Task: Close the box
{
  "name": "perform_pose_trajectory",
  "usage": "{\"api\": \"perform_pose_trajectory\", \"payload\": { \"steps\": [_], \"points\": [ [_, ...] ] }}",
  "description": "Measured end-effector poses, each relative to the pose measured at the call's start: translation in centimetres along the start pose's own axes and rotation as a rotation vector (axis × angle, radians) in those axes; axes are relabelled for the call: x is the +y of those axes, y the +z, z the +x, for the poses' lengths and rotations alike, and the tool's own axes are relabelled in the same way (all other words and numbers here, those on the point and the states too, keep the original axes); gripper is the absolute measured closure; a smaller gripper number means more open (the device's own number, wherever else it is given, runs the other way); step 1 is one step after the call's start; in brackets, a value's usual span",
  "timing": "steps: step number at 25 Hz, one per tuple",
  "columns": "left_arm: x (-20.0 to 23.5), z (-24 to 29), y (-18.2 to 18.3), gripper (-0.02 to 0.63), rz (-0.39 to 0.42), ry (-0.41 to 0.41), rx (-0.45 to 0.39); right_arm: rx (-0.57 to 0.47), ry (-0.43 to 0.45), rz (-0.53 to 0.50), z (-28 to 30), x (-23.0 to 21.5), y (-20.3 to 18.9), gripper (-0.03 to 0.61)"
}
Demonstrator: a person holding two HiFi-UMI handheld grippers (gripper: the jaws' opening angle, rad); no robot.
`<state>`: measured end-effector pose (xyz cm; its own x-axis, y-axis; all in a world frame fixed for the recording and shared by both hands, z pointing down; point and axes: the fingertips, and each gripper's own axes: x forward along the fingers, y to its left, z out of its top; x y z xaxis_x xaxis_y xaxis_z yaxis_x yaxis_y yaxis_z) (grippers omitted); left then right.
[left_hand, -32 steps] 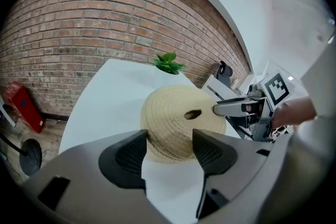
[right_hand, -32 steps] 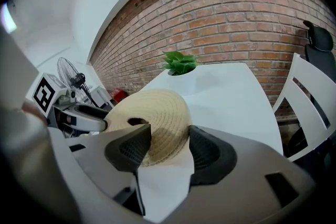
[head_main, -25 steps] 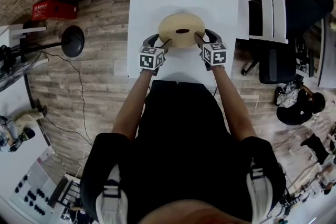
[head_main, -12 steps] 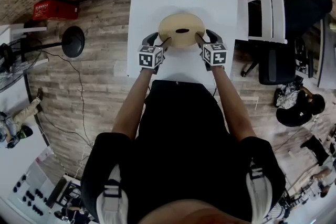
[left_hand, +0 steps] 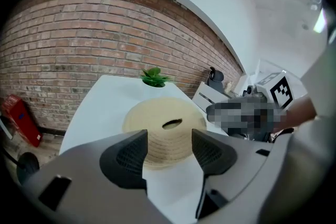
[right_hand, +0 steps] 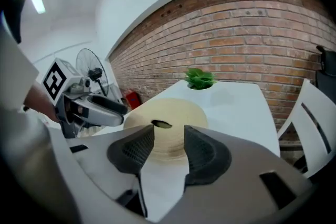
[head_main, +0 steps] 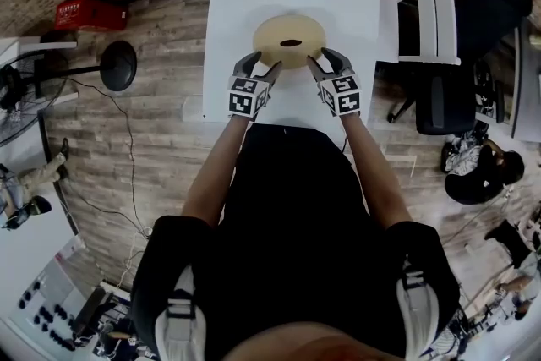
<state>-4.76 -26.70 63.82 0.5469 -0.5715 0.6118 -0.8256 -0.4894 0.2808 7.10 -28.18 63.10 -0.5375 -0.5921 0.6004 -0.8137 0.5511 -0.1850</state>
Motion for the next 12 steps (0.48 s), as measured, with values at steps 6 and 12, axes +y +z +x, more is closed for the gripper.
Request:
{"api": "perform_pose_trajectory", "payload": {
  "steps": [6,12],
  "points": [
    [-2.9,0.9,-1.8,0.341,0.001,-0.067,0.039,0.042,0.114,-0.008,0.6,3.4,-1.7,0.405],
    [-3.0,1.4,-2.7,0.353,-0.014,-0.071,0.062,0.086,0.091,0.012,1.3,2.9,-3.0,0.413]
  ]
}}
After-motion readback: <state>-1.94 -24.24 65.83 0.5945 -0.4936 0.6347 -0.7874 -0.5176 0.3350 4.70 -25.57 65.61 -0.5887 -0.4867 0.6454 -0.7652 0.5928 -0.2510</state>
